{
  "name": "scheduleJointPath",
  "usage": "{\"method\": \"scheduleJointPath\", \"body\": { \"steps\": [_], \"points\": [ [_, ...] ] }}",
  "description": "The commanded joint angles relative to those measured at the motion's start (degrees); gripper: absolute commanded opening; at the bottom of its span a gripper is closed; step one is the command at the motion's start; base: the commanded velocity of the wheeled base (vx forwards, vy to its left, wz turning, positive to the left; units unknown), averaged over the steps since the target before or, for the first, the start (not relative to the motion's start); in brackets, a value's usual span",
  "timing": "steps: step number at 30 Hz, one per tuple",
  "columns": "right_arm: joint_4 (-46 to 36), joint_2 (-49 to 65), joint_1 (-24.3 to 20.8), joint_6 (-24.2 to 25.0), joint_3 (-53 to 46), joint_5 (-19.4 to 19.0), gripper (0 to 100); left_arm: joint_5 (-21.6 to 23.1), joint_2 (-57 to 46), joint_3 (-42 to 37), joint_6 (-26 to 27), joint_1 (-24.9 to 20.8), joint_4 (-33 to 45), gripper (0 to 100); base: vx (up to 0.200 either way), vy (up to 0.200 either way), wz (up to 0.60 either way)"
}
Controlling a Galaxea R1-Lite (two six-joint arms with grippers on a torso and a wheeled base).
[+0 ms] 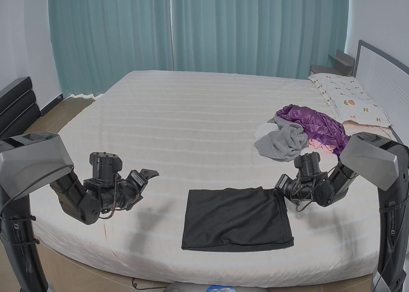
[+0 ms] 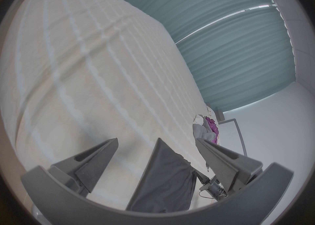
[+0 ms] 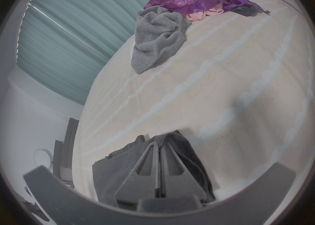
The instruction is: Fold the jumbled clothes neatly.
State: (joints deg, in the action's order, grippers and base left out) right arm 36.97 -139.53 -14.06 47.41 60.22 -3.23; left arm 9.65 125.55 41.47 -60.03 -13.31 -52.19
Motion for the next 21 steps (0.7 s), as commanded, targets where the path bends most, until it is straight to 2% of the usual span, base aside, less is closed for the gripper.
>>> {"method": "scheduleJointPath", "body": {
  "steps": [1, 5, 11, 21],
  "points": [
    [2.93, -0.04, -0.53, 1.81, -1.51, -0.99, 0, -0.95, 6.55, 9.33, 3.78, -3.65, 2.53, 100, 0.0, 0.0, 0.0],
    [3.81, -0.21, -0.53, 2.07, -1.77, -2.04, 0, -3.33, 10.68, 16.54, 6.94, -6.73, 6.05, 100, 0.0, 0.0, 0.0],
    [3.9, -0.39, -0.45, 3.04, -1.77, -2.22, 0, -7.37, 15.87, 25.85, 9.58, -8.66, 11.32, 100, 0.0, 0.0, 0.0],
    [4.33, -0.56, -0.45, 3.13, -1.77, -2.22, 0, -7.46, 17.8, 27.52, 12.21, -9.36, 12.55, 100, 0.0, 0.0, 0.0]
  ]
}}
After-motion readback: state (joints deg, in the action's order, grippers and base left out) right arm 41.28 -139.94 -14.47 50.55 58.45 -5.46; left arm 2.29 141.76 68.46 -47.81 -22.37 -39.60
